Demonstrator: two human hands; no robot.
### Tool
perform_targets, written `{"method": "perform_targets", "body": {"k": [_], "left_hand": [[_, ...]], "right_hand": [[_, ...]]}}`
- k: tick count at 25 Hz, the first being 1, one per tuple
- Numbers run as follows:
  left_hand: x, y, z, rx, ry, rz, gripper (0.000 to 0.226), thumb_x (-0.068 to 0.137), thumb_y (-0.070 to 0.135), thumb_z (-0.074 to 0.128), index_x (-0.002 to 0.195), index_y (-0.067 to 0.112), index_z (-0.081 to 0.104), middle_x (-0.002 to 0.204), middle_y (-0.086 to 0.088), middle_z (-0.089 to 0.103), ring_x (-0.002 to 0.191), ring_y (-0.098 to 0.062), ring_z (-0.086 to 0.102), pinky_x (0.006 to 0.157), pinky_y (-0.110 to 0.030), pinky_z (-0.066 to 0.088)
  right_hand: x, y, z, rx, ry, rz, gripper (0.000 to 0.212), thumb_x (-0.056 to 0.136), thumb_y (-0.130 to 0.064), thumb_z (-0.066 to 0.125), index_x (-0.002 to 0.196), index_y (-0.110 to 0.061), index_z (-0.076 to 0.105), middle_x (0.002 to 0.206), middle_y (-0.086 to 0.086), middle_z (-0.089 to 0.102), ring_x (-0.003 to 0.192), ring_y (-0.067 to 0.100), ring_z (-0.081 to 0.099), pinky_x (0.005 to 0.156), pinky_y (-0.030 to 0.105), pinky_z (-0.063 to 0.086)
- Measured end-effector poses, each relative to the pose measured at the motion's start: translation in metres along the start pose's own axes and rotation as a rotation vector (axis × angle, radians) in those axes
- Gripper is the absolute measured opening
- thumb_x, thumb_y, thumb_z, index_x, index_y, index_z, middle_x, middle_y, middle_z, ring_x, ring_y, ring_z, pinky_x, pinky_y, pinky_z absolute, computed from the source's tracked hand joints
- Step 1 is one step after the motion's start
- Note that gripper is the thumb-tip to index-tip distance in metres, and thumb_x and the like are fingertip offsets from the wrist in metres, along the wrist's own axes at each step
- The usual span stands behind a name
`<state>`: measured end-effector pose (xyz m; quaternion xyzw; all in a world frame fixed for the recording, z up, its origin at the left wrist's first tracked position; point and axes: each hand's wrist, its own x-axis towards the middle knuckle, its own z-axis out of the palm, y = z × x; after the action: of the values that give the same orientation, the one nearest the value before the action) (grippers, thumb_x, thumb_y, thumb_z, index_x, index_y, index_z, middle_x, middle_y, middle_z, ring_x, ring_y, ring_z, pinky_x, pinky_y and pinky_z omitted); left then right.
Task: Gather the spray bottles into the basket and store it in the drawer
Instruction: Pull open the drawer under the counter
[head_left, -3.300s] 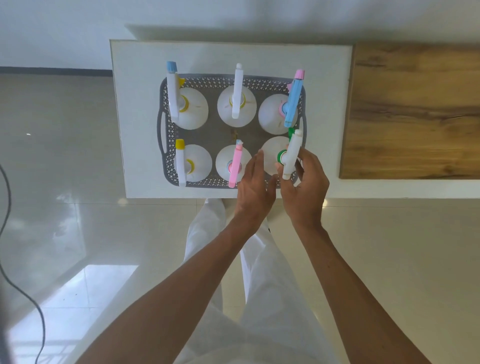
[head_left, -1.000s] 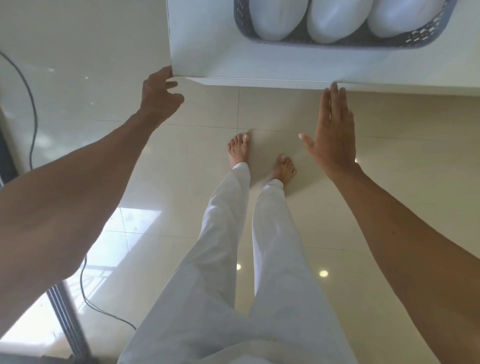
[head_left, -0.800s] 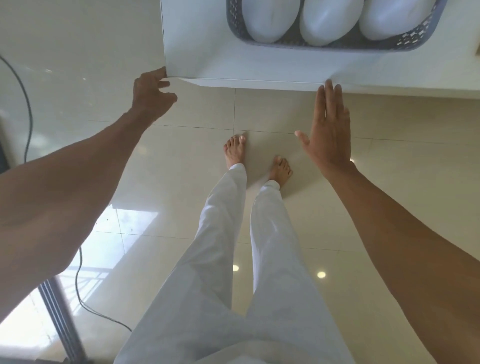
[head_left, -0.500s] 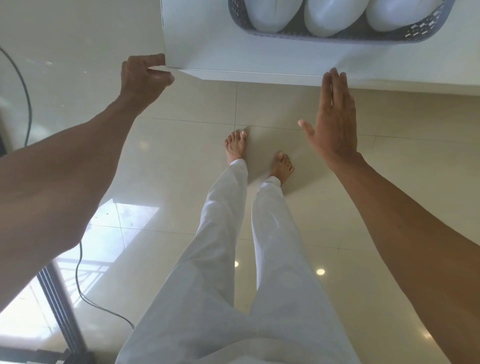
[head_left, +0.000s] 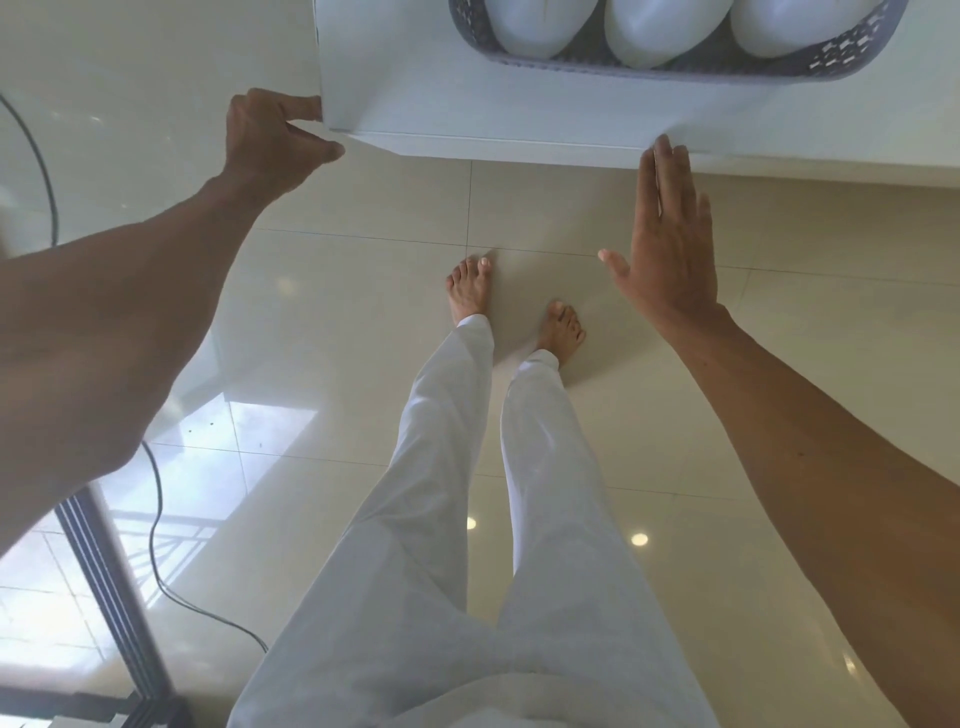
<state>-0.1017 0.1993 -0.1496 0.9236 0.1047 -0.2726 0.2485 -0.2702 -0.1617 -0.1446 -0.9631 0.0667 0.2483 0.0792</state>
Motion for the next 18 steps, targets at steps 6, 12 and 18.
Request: {"method": "perform_targets", "body": {"k": [6,12,18], "left_hand": [[-0.006,0.006,0.001,0.005,0.013,-0.025,0.047,0.07,0.023,0.076,0.117,0.029,0.074,0.11,-0.003,0.077,0.092,-0.001,0.072,0.094,-0.027,0.058],[0.007,-0.009,0.004,0.023,-0.014,-0.015,0.045,0.068,0.024,0.081,0.112,0.027,0.076,0.102,0.001,0.078,0.059,0.029,0.052,0.079,-0.005,0.054],[-0.018,-0.022,0.017,-0.098,-0.144,-0.068,0.047,0.074,0.026,0.087,0.118,0.018,0.073,0.118,-0.002,0.074,0.097,-0.006,0.073,0.1,-0.029,0.056]], "right_hand": [[-0.003,-0.004,0.008,-0.008,-0.01,0.005,0.105,0.09,-0.037,0.075,0.161,-0.003,0.005,0.171,0.014,-0.002,0.159,0.035,0.002,0.123,0.061,0.025],[-0.001,-0.007,0.011,0.016,-0.02,0.014,0.107,0.089,-0.036,0.077,0.161,-0.004,0.004,0.171,0.016,-0.004,0.159,0.035,0.002,0.124,0.061,0.024],[-0.002,-0.005,0.017,-0.01,-0.054,-0.003,0.112,0.087,-0.04,0.078,0.161,-0.006,0.002,0.17,0.018,-0.008,0.158,0.039,-0.001,0.125,0.064,0.019]]}}
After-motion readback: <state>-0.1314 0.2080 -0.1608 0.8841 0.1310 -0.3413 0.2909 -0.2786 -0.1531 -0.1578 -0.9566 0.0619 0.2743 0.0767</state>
